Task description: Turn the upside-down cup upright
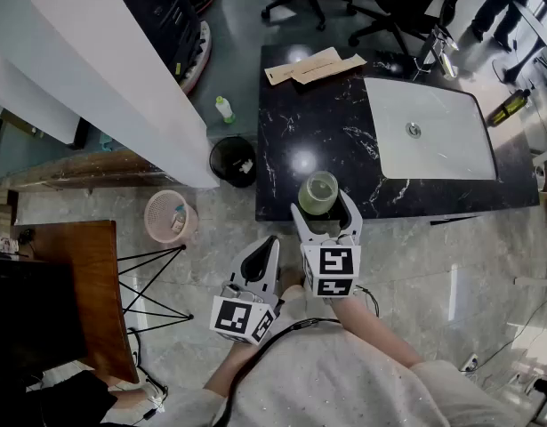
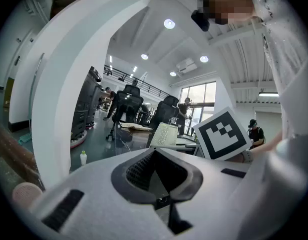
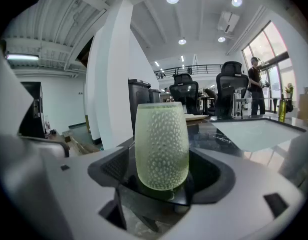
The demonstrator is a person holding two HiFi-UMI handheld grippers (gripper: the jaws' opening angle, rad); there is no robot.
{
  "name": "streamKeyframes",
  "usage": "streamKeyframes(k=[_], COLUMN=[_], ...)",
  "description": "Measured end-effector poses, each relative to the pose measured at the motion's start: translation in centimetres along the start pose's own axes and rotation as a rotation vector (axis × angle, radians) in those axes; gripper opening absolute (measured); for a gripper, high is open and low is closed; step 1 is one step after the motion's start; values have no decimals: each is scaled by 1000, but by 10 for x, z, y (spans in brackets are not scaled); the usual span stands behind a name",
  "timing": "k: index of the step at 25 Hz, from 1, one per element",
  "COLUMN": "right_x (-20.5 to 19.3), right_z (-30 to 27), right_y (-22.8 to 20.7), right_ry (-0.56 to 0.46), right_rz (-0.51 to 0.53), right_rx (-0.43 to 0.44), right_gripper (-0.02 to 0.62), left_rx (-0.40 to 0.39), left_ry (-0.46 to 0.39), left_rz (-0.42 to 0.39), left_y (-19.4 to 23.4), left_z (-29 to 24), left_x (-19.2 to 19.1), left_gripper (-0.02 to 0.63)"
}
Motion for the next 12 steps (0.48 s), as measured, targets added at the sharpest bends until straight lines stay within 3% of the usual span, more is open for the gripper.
streamKeyframes(k=[12], right_x=[1], right_z=[-4], right_y=[-3], right_ry=[62], right_rz=[77], right_rx=[-35], right_gripper=[336], left_rx=[48], left_ry=[-14], left_rz=[4], left_y=[13], left_z=[3], left_x=[4], left_gripper=[6])
Point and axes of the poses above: the fingertips, and each gripper's own axes: z backward along the fingers, y to its left, x out of its top, the point moved 3 cm from there along z, backward along the fingers, and after that the axes turned 15 degrees about x, right-handed, at the moved point
